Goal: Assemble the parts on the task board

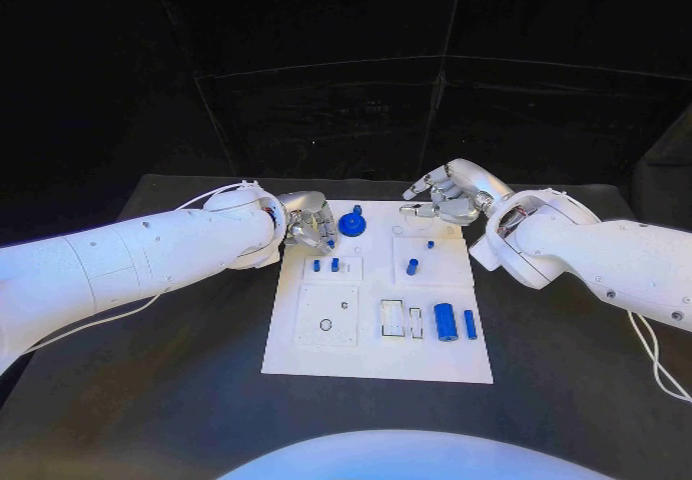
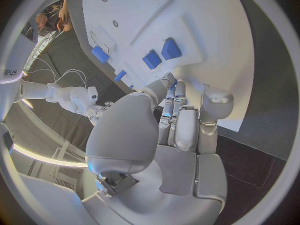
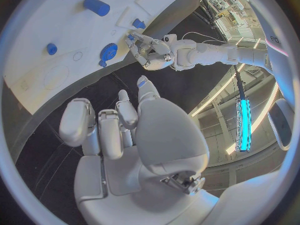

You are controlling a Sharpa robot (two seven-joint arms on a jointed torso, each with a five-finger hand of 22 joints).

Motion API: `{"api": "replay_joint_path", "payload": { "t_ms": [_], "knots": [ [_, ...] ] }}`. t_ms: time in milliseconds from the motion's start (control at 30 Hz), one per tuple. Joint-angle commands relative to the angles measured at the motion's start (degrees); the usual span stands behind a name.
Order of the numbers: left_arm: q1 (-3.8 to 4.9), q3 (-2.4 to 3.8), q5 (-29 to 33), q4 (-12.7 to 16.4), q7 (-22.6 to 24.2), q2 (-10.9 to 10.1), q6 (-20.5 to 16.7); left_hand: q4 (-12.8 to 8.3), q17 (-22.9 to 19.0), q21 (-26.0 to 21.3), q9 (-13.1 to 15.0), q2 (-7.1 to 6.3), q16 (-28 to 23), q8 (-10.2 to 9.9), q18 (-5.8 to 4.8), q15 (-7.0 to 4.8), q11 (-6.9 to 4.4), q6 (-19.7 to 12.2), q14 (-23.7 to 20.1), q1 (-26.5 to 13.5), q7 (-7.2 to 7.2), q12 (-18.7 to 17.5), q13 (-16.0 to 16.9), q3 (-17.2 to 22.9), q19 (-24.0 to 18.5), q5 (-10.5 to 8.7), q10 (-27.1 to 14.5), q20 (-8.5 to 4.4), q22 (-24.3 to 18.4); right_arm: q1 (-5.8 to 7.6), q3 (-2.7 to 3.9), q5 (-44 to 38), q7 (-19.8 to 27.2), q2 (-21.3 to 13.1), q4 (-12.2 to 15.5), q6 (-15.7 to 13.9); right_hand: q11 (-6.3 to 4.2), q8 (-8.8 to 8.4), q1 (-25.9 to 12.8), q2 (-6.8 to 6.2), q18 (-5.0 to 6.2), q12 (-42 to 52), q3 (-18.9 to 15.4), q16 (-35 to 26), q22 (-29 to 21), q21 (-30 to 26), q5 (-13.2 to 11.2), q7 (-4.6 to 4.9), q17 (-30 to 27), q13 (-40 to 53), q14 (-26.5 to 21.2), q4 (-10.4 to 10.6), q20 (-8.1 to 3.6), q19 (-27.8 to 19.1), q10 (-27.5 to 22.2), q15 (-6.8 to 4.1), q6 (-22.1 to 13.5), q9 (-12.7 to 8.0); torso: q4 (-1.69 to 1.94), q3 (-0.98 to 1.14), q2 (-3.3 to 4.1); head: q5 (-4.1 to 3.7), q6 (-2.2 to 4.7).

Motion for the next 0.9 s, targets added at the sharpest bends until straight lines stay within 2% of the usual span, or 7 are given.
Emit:
{"api": "replay_joint_path", "payload": {
  "t_ms": [33,233,500,633,767,867,900],
  "knots": [
    [0.04,0.0,0.18,-0.04,-1.32,0.1,0.9,-0.01,-0.16,0.25,-0.25,-0.77,-0.12,-0.91,-0.56,-0.04,0.39,-0.88,1.29,-0.6,0.77,-0.74,-0.05,0.15,0.35,0.04,-0.38,0.07,0.17,0.09,0.03,0.09,0.2,-0.01,0.08,0.26,-0.08,0.35,0.13,0.56,0.78,0.04,-0.33,-0.28,-0.05,-0.26,0.01,0.07,2.66,0.07,3.17,-0.17,0.01,-0.54,-0.17,-0.3,-0.33,-0.07,-0.04,0.01,0.0,0.01,0.0],
    [0.04,0.0,0.18,-0.01,-1.98,0.05,0.96,-0.16,-0.58,0.2,-0.34,-1.61,-0.21,-3.13,-0.68,0.68,1.24,-3.75,1.18,-1.09,1.77,-1.93,-0.03,0.08,0.25,0.05,-1.23,0.57,0.28,0.09,0.03,0.09,0.18,-0.06,0.03,0.25,-0.07,0.4,0.15,0.59,0.79,-0.12,-0.41,-0.34,-0.15,-0.33,0.01,0.08,2.59,-0.13,3.16,-0.17,0.02,-0.57,-0.32,-0.3,-0.37,-0.08,0.0,-0.01,-0.01,-0.04,-0.06],
    [0.02,0.0,0.18,0.5,-2.05,-0.25,0.47,-0.35,-0.74,0.11,-0.25,-1.9,-0.21,-3.88,-0.64,0.89,1.49,-4.56,1.13,-1.06,2.12,-2.36,0.01,0.09,0.2,0.06,-1.4,0.79,0.24,0.1,0.03,0.09,0.29,-0.26,-0.27,0.09,-0.08,0.42,0.3,0.62,0.93,-2.15,-0.45,-0.72,-0.88,-0.7,0.02,0.09,1.97,-2.29,3.01,-0.25,0.01,-0.9,-1.94,-0.3,-0.46,-0.1,0.02,-0.07,-0.04,-0.08,-0.09],
    [0.02,0.0,0.19,0.68,-1.89,-0.57,0.12,-0.47,-0.78,0.08,-0.23,-1.96,-0.19,-4.16,-0.63,0.96,1.56,-4.85,1.12,-0.96,2.15,-2.51,0.03,0.15,0.18,0.05,-1.43,0.87,0.23,0.1,0.03,0.09,0.24,-0.46,-0.44,0.2,-0.17,0.68,0.83,0.96,1.36,-9.39,-0.71,-1.89,-3.35,-2.17,0.02,0.04,0.46,-9.74,2.58,-0.38,-0.03,-1.96,-6.92,-0.4,-0.74,-0.12,-0.02,-0.04,-0.06,-0.1,-0.08],
    [0.02,0.01,0.19,1.02,-1.67,-1.27,-0.18,-0.6,-0.9,0.02,-0.21,-2.04,-0.22,-4.32,-0.6,1.0,1.59,-4.98,1.09,-0.86,2.14,-2.67,0.03,0.19,0.15,0.06,-1.55,0.93,0.19,0.1,0.03,-0.04,0.1,-0.85,-0.83,0.81,-0.41,1.19,2.19,1.46,1.92,-23.18,-0.83,-3.89,-6.43,-4.16,-0.27,-0.23,-1.95,-23.3,1.97,-0.62,-0.35,-3.05,-13.68,-0.58,-0.55,-0.1,-0.03,-0.02,-0.06,-0.15,-0.03],
    [0.05,0.04,0.26,1.53,-1.31,-2.24,-0.65,-0.73,-0.96,-0.05,0.03,-1.89,-0.21,-3.92,-0.56,1.04,1.62,-3.97,1.07,-0.7,2.14,-2.87,0.06,0.37,0.11,0.06,-1.66,1.01,0.15,0.1,0.03,-0.81,-0.16,-1.36,-1.45,1.78,-0.94,1.01,4.3,1.89,1.76,-29.94,-0.29,-6.03,-6.74,-4.57,-1.46,-0.29,-4.35,-29.29,1.5,-1.1,-0.62,-2.76,-12.89,-0.76,0.8,-0.28,0.01,-0.05,-0.09,-0.29,0.12],
    [0.1,0.06,0.47,1.72,-1.15,-2.63,-0.85,-0.79,-1.03,-0.07,0.05,-1.89,-0.23,-3.88,-0.55,1.04,1.6,-3.82,1.05,-0.63,2.1,-2.89,0.07,0.42,0.1,0.06,-1.63,1.02,0.14,0.1,0.03,-1.27,-0.3,-1.58,-1.68,2.18,-0.82,1.13,5.08,1.75,1.95,-31.62,-0.11,-6.4,-6.84,-4.67,-1.67,-0.45,-4.79,-30.56,1.48,-1.43,-0.76,-2.75,-13.52,-0.98,1.56,-0.2,0.04,-0.08,-0.12,-0.3,0.19]
  ]
}}
